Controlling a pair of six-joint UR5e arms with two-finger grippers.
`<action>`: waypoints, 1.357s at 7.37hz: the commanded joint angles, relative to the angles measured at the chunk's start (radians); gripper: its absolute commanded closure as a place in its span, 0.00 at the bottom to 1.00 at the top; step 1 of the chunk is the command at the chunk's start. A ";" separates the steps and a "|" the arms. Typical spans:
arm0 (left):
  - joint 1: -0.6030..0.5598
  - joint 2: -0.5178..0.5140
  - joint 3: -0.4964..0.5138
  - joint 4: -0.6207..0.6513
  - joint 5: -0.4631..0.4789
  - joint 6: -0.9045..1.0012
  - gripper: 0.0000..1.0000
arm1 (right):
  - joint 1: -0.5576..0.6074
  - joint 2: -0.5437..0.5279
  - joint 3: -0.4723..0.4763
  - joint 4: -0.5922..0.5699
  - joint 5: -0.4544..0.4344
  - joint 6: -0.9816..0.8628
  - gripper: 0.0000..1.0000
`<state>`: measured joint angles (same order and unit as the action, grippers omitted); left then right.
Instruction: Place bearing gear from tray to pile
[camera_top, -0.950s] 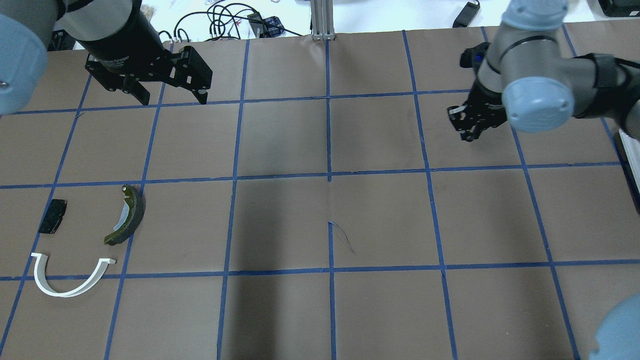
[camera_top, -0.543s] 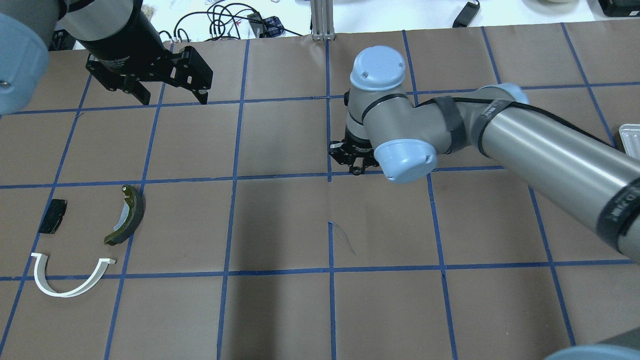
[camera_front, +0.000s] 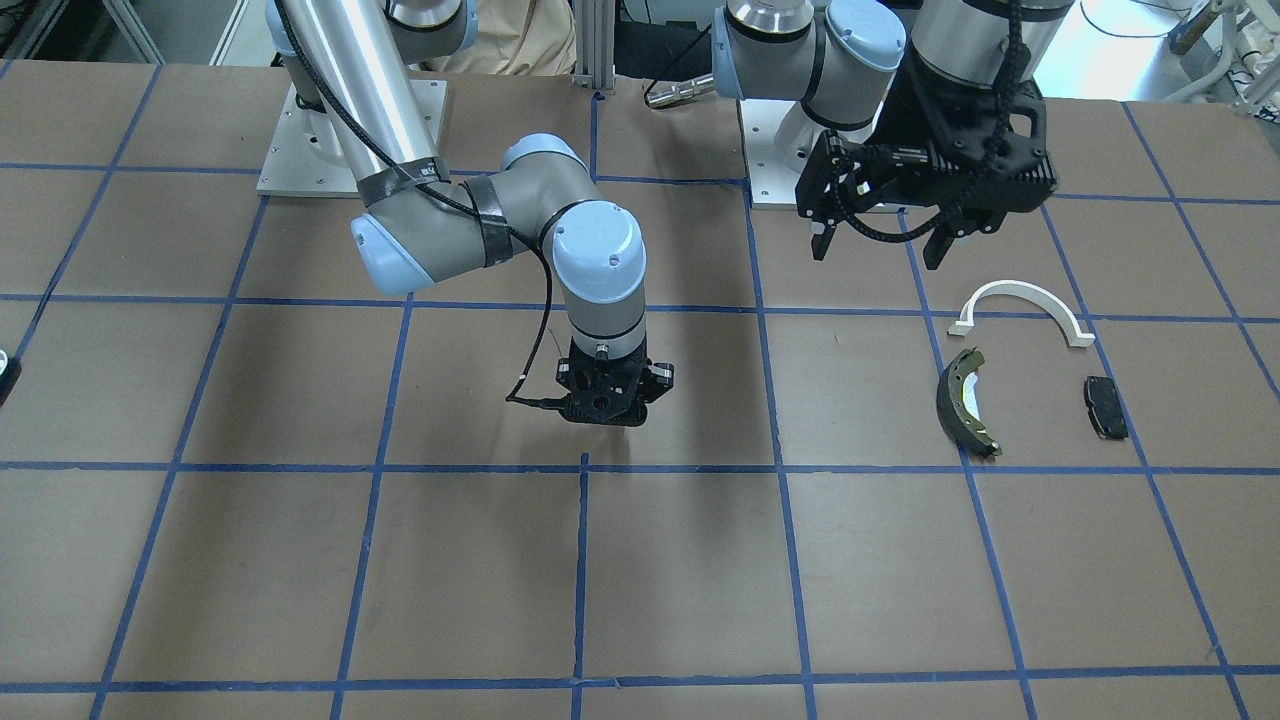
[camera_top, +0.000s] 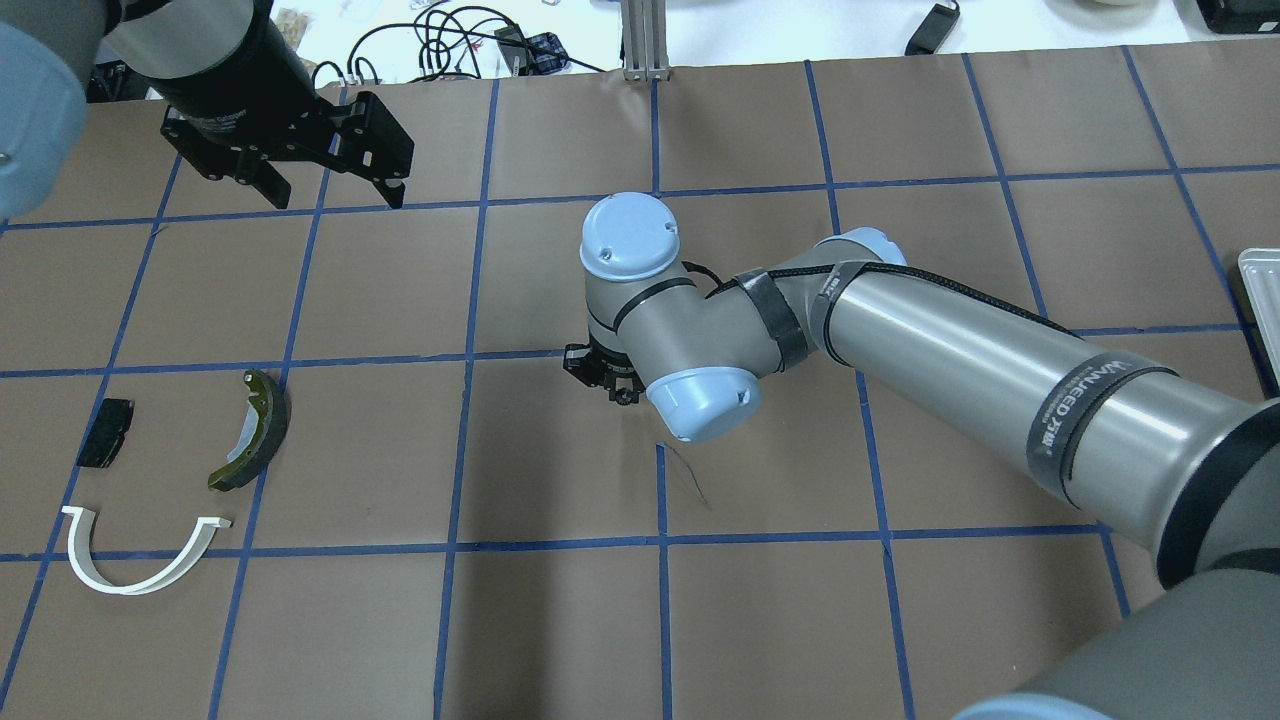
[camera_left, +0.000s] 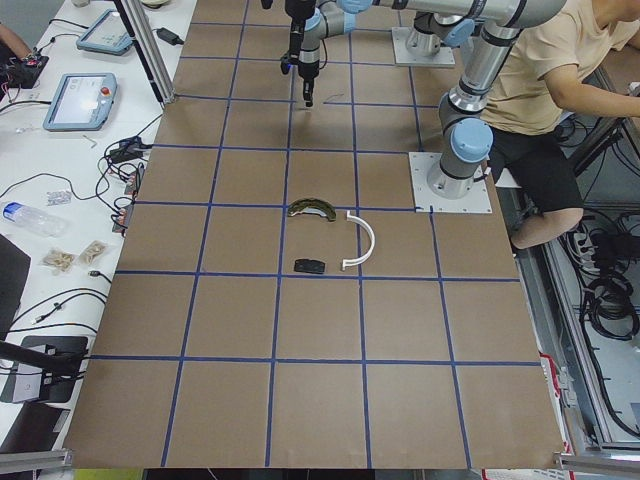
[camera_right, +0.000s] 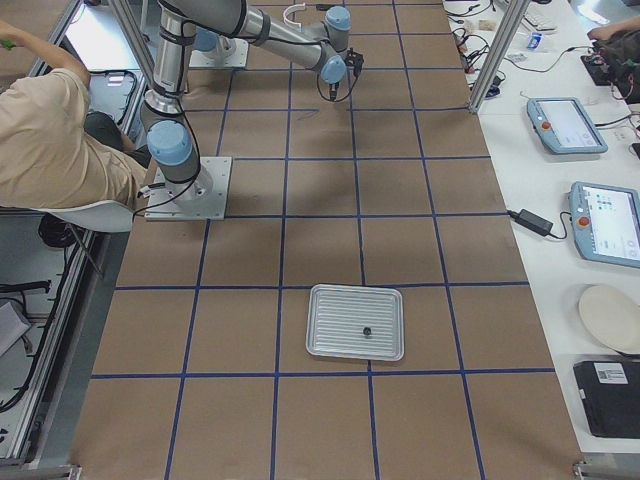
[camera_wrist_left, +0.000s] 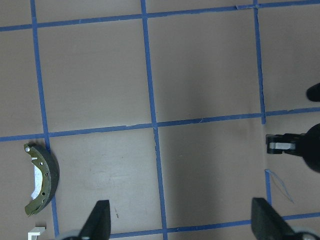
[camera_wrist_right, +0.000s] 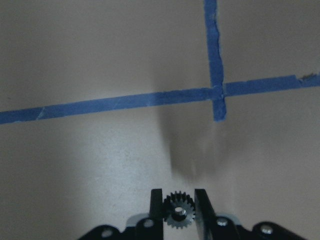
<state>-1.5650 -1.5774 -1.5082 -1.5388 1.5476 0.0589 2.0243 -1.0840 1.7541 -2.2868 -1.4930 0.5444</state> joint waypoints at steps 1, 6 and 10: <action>0.029 -0.077 -0.021 -0.003 -0.001 -0.001 0.00 | -0.089 -0.042 -0.031 0.033 -0.018 -0.175 0.00; -0.216 -0.321 -0.237 0.429 0.000 -0.392 0.00 | -0.806 -0.208 -0.039 0.288 -0.112 -0.963 0.00; -0.392 -0.470 -0.250 0.646 0.000 -0.613 0.00 | -1.230 -0.067 -0.117 0.139 -0.121 -1.487 0.00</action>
<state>-1.9102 -2.0161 -1.7491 -0.9244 1.5435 -0.5264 0.9191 -1.2197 1.6645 -2.1291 -1.6164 -0.8099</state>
